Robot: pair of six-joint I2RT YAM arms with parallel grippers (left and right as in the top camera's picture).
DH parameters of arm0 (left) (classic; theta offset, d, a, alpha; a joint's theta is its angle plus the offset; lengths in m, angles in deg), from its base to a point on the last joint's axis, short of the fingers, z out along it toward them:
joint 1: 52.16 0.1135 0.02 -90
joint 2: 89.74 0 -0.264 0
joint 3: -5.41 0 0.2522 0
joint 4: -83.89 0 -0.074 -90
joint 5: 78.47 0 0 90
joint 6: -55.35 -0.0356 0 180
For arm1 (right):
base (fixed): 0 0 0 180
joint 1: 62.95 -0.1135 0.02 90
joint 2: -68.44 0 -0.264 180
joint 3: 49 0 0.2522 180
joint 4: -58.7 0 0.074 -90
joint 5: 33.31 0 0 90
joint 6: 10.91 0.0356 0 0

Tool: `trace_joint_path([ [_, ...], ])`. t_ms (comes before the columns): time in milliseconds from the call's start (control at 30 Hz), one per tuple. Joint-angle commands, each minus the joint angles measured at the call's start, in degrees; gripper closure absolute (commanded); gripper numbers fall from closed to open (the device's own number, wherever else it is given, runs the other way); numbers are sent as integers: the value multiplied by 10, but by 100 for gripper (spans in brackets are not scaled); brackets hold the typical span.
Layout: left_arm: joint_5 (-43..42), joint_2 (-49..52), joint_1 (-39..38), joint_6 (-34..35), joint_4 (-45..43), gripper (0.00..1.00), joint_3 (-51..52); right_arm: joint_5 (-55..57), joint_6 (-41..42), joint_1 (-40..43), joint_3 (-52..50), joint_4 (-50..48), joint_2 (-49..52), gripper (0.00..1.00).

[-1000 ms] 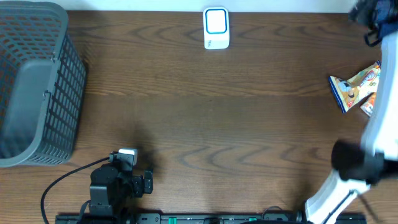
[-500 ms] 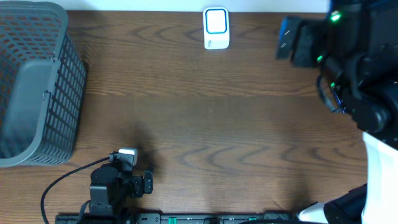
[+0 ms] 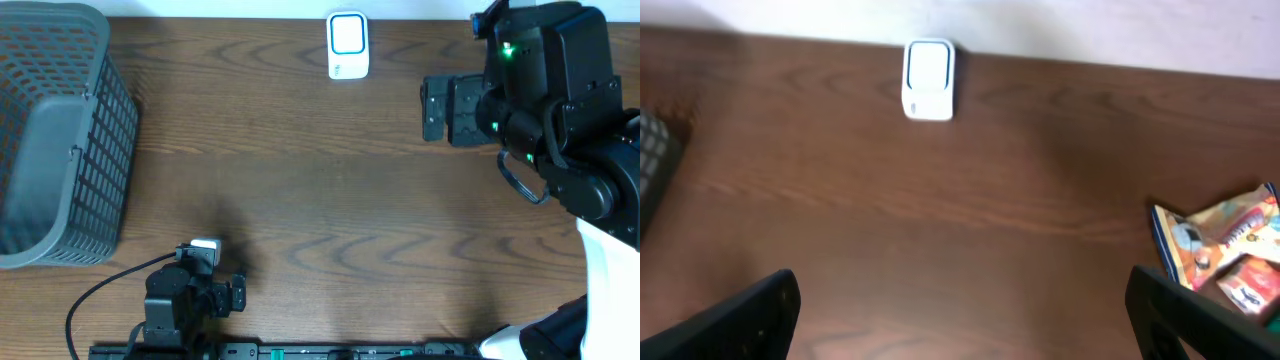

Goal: Scan the item barcode

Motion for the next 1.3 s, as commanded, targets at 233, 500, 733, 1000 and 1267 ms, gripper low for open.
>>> trace_joint_path([
  [233,7,-2,2,0,14,2,0,48,-136,-1,-1,-109,0,1],
  [500,7,-2,2,0,13,2,0,22,-161,-1,-1,-248,-9,1],
  [733,7,-2,2,0,14,2,0,-10,-194,3,-101,-367,-73,1],
  [1000,7,-2,2,0,14,2,0,-99,-205,56,-424,-540,-262,1],
  [1267,7,-2,2,0,14,2,0,-247,-205,133,-771,-669,-506,1],
])
